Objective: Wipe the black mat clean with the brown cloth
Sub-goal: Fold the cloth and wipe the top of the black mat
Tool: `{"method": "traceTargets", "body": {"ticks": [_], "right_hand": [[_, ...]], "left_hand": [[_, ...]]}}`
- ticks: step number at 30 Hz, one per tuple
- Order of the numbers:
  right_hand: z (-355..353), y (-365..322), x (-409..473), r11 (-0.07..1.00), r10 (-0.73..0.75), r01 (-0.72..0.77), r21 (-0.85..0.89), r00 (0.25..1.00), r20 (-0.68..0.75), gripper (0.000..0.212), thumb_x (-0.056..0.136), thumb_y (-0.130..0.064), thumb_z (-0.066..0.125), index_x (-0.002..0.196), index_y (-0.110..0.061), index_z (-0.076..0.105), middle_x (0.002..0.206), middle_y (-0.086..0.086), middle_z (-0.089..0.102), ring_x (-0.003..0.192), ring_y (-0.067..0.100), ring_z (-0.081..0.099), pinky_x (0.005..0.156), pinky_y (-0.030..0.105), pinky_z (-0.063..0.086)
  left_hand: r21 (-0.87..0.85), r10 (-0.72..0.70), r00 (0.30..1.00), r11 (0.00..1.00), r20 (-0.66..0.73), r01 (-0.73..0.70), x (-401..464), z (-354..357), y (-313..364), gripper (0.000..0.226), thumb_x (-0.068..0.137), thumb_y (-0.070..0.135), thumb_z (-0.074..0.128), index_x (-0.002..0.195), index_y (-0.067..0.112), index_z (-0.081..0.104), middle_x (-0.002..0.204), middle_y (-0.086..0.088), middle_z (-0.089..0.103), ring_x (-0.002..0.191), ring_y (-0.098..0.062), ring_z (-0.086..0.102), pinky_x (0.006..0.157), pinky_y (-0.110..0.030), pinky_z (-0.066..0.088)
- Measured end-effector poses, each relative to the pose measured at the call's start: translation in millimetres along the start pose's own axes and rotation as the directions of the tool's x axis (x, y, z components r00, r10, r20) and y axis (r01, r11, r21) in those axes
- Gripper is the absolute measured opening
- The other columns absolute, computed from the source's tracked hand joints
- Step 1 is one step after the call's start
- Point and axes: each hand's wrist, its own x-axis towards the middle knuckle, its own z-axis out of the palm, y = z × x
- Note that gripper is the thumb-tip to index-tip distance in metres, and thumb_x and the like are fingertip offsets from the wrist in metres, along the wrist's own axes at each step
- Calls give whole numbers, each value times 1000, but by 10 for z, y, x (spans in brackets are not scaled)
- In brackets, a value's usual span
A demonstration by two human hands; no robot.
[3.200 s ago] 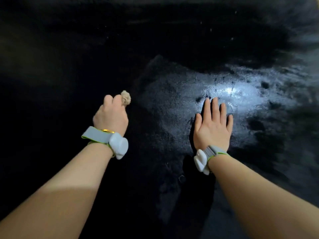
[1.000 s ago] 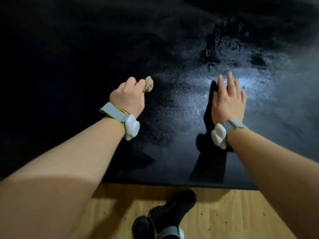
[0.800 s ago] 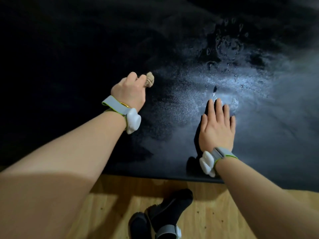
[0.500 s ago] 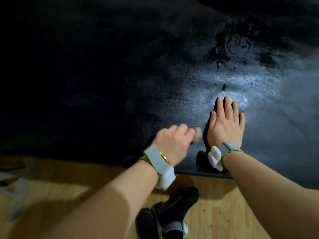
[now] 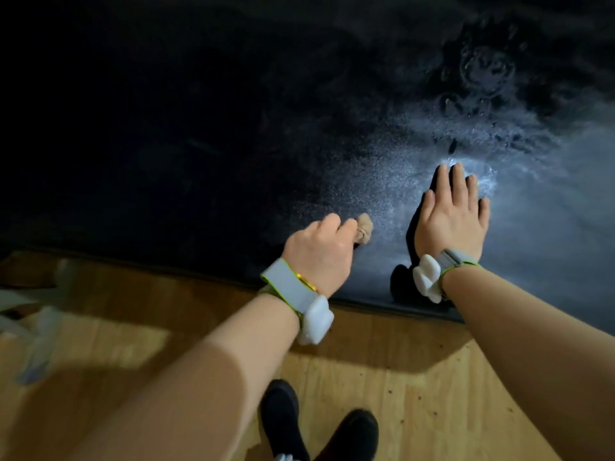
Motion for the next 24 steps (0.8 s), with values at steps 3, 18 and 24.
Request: {"method": "traceTargets", "body": {"ticks": [3, 18, 24], "right_hand": [[-9, 13, 5, 1000, 0, 0, 4, 1000, 1, 51, 104, -36, 17, 153, -27, 11, 161, -6, 5, 148, 17, 1, 120, 44, 4], [-10, 51, 1, 1000, -15, 15, 14, 1000, -1, 51, 103, -37, 16, 153, -28, 10, 161, -6, 4, 148, 17, 0, 120, 43, 3], [-22, 34, -10, 1000, -23, 23, 3, 1000, 22, 51, 104, -38, 15, 153, -28, 6, 161, -7, 0, 148, 16, -3, 120, 42, 2]], "left_hand": [[152, -36, 998, 987, -46, 43, 58, -143, -548, 4, 77, 17, 56, 77, 17, 60, 69, -7, 52, 50, -30, 56, 36, -26, 35], [51, 111, 994, 993, 0, -111, -482, 137, 496, 18, 87, 19, 46, 86, 20, 64, 69, -1, 48, 54, -22, 49, 41, -29, 29], [203, -117, 988, 970, -104, 137, 86, -89, -599, 9, 78, 10, 61, 87, 10, 62, 75, -14, 51, 55, -35, 55, 41, -28, 34]]}}
